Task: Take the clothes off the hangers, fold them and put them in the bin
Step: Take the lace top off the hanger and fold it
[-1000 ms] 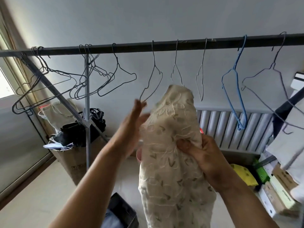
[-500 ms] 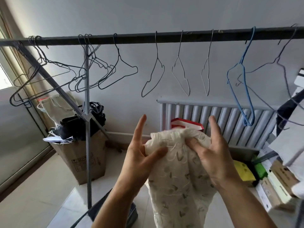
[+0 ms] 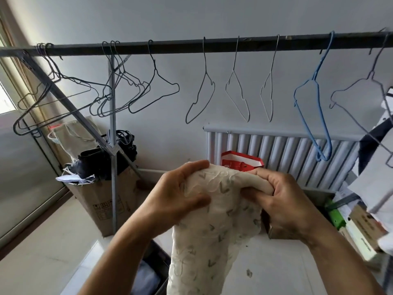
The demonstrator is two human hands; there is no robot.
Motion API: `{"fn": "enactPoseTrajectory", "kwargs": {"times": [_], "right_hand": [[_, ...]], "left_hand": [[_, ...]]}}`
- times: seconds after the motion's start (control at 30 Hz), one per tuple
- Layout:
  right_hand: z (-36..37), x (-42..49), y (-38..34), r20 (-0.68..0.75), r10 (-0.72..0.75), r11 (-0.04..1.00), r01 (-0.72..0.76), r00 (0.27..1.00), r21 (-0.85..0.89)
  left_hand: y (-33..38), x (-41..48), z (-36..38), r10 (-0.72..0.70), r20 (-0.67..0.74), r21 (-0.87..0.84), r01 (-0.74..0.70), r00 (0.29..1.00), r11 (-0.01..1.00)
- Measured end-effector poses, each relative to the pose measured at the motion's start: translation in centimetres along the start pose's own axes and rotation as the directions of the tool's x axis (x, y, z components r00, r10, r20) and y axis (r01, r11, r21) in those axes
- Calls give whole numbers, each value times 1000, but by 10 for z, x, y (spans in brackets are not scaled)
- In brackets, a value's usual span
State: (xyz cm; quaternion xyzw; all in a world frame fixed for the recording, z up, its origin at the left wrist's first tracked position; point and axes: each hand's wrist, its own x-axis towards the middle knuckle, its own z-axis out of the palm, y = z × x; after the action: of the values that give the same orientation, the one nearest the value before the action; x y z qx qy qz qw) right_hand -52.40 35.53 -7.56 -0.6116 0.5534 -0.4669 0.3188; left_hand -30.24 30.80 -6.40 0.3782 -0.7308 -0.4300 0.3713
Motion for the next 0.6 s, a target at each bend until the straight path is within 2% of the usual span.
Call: {"fn": "enactPoseTrajectory", "kwargs": {"times": [0.07, 0.1, 0.17, 0.2, 0.27, 0.3, 0.33, 0.37, 0.43, 0.53, 0.6], "right_hand": [[-5, 2, -5, -5, -52, 996, 51, 999, -66], [-7, 4, -6, -24, -60, 994, 57, 998, -90], [-10, 7, -8, -75, -70, 989, 59, 995, -139], [-11, 8, -8, -79, -70, 989, 59, 994, -138], [-12, 6, -10, -39, -54, 998, 56, 998, 36], [-12, 4, -12, -13, -42, 985, 43, 999, 169], [-11, 3, -14, -3, -27, 960, 26, 1000, 280], [-10, 3, -17, -8, -10, 934, 12, 1000, 356], [-7, 6, -16, -44, 19, 892, 3, 999, 452], [-2, 14, -8, -115, 87, 853, -15, 990, 521], [-4, 15, 3, -59, 151, 790, -85, 987, 608]], "left_hand": [[1, 4, -5, 111, -4, 400, -100, 994, 911], [3, 6, -7, 175, -1, 521, -149, 985, 840], [6, 11, -15, 265, 18, 614, -219, 964, 758], [7, 12, -19, 282, 10, 611, -229, 959, 758], [5, 16, -26, 263, -40, 526, -203, 964, 826], [4, 17, -26, 213, -56, 402, -173, 975, 899], [4, 17, -25, 141, -43, 208, -129, 989, 970], [2, 16, -22, 68, -8, -26, -68, 998, 997], [-1, 15, -13, -64, 35, -315, 71, 997, 946], [-3, 16, -1, -132, 20, -424, 128, 991, 897], [-4, 18, 3, -135, 16, -447, 128, 991, 885]]}}
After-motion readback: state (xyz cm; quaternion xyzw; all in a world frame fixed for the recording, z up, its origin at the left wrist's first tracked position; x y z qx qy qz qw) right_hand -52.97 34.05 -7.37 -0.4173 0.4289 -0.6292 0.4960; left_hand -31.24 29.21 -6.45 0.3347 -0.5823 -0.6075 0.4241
